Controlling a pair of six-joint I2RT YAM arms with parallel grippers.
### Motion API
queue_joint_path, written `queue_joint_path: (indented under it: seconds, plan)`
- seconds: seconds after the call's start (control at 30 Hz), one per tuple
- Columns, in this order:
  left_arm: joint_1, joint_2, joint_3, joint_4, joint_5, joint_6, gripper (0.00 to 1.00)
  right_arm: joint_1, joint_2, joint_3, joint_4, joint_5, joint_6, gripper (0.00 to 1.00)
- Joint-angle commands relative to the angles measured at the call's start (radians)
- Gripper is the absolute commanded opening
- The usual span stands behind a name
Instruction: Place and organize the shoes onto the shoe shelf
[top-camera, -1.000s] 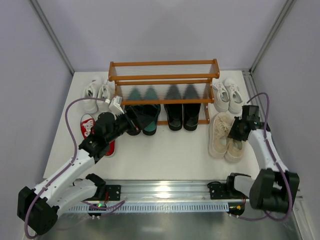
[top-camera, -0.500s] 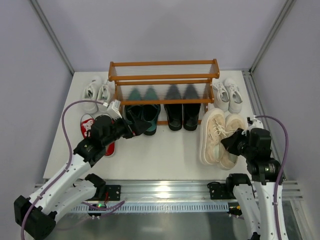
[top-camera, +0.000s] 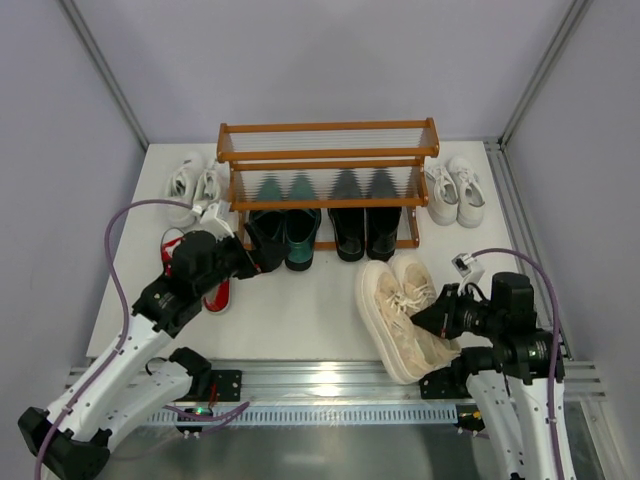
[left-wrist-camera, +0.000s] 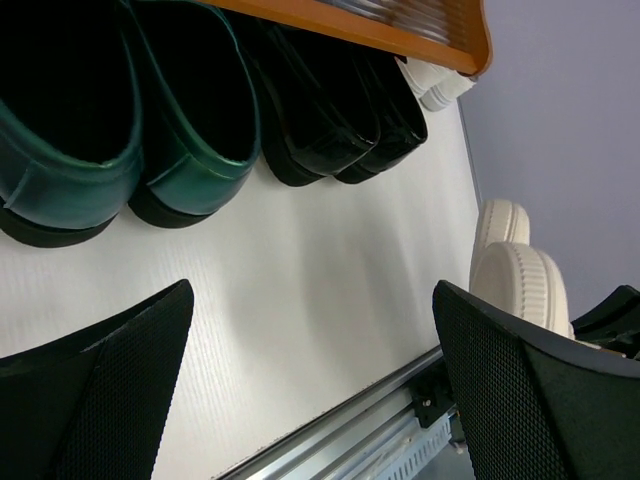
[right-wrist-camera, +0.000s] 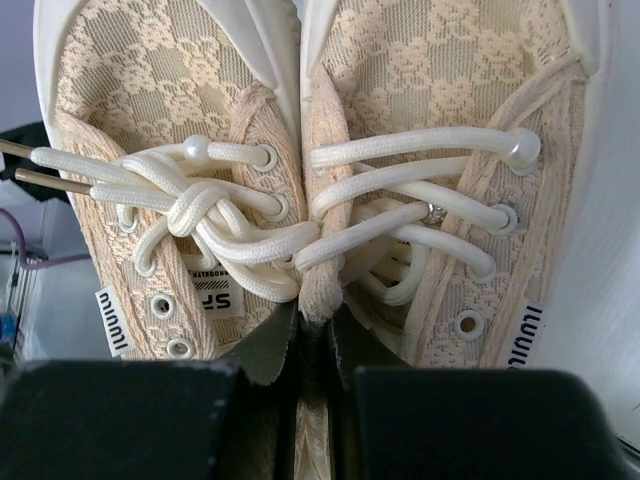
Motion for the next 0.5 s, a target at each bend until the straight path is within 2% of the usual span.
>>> queue_joint_path:
  seconds: [0.0, 0.07, 0.2, 0.23, 0.3, 0.33, 0.43, 0.47]
  plan:
    - [0.003, -0.001, 0.055, -0.033, -0.035, 0.035, 1.0, 0.036, 0.015, -0.004, 0.102, -0.121, -0.007, 0.04]
    - [0.003, 0.01, 0.069, -0.037, -0.034, 0.036, 1.0, 0.049, 0.031, -0.013, 0.14, -0.128, 0.01, 0.04]
    - [0.005, 0.031, 0.092, -0.037, -0.032, 0.047, 1.0, 0.182, 0.123, 0.013, 0.203, -0.124, 0.042, 0.04]
    - [0.005, 0.034, 0.097, -0.038, -0.032, 0.048, 1.0, 0.285, 0.15, 0.025, 0.234, -0.075, 0.071, 0.04]
    - [0.003, 0.036, 0.106, -0.035, -0.034, 0.05, 1.0, 0.402, 0.195, 0.053, 0.329, -0.03, 0.126, 0.04]
    - [0.003, 0.034, 0.108, -0.035, -0.034, 0.052, 1.0, 0.545, 0.253, 0.07, 0.367, -0.012, 0.142, 0.04]
    - [0.005, 0.031, 0.12, -0.044, -0.043, 0.062, 1.0, 0.79, 0.394, 0.142, 0.417, 0.198, 0.148, 0.04]
    - [0.003, 0.028, 0.125, -0.056, -0.045, 0.068, 1.0, 0.922, 0.492, 0.168, 0.411, 0.306, 0.142, 0.04]
